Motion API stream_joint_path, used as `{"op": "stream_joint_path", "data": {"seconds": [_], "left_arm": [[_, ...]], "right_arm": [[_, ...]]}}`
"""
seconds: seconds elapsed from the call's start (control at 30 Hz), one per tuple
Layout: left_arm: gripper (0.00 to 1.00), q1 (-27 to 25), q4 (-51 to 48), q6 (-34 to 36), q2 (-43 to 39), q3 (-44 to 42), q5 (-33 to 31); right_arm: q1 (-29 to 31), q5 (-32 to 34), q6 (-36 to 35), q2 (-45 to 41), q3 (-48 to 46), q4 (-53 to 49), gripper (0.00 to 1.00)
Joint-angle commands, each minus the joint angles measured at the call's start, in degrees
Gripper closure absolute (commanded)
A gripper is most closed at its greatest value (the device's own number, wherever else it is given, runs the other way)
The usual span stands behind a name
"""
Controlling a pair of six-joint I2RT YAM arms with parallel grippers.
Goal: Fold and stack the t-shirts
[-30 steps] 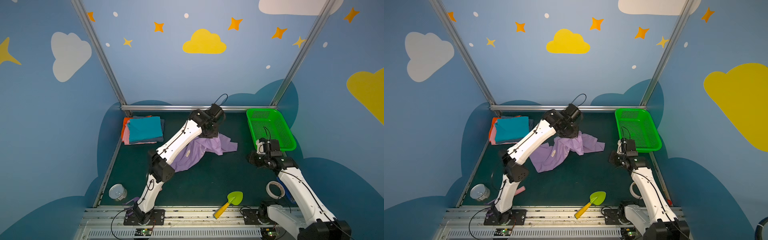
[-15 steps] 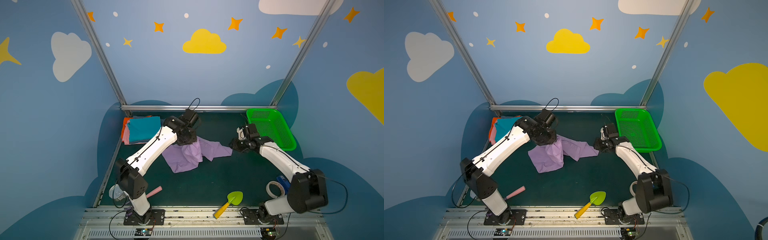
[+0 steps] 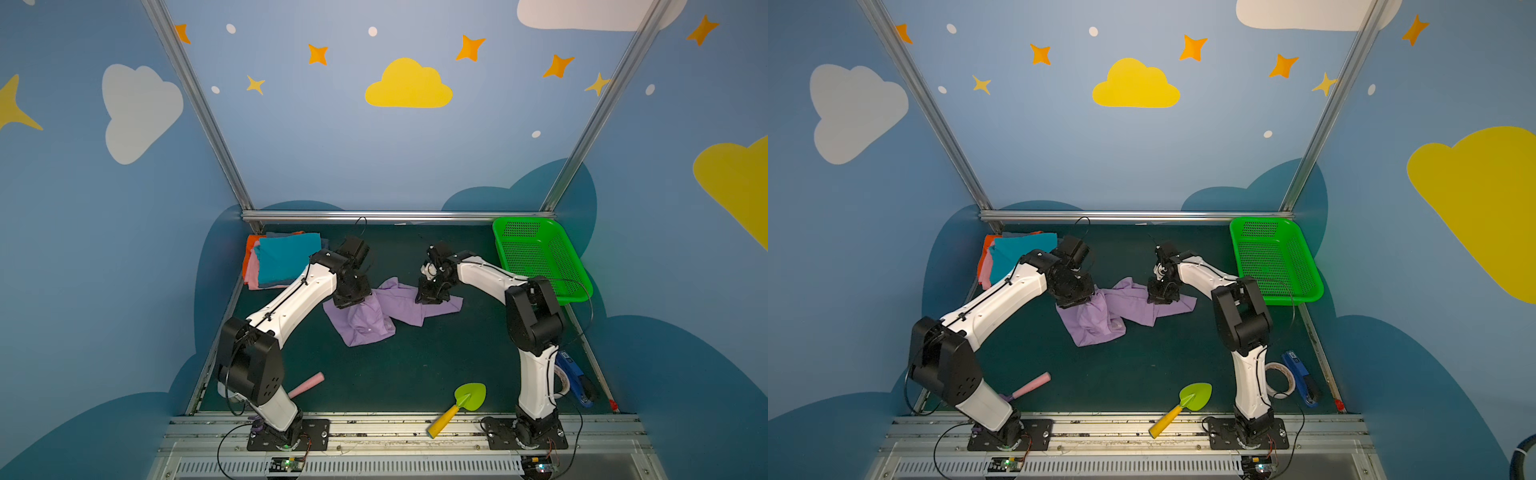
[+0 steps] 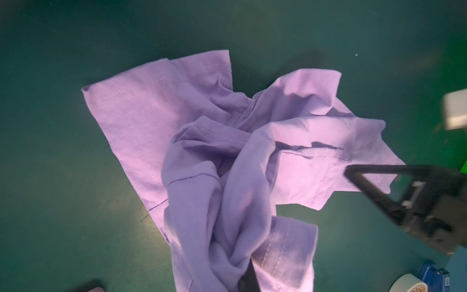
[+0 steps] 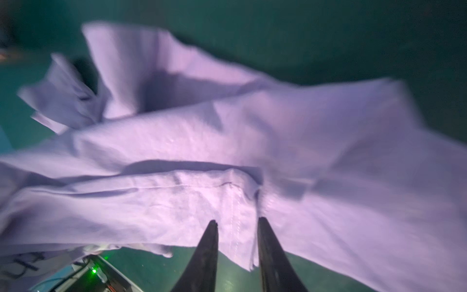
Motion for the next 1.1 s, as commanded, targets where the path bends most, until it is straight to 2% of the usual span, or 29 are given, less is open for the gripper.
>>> {"op": "stream_joint_path", "data": {"seconds": [0.0,0.2,0.43,0.6,0.93,1.07], "left_arm": [[0.94,0.7,1.5,-0.2,0.9,-0.4,1.7],[0.94,1.2,1.4,0.0,1.6,-0.8,1.7],[0.93,1.3,1.1,0.0,1.8,-0.9,2.0],[0.93,1.3,1.3,-0.1,1.8,-0.9,2.3],[0.93,1.3,1.4,-0.1,2.2,-1.0,2.6],[0.93,1.3,1.9,-0.2,2.4,-1.2,2.9]], "right_arm": [[0.1,-1.2,-0.5,2.3,3.3,-3.0,0.7],[0.2,0.7,-0.6,4.7,4.2,-3.1,0.69],[-0.7,6.5,-2.1,2.8,5.0,-4.2,0.65],[-0.8,7.8,-3.5,4.0,6.7,-5.5,0.66],[0.4,4.5,-2.9,6.1,7.1,-3.5,0.67],[0.8,3.6,-3.0,7.2,7.5,-3.1,0.71]]}}
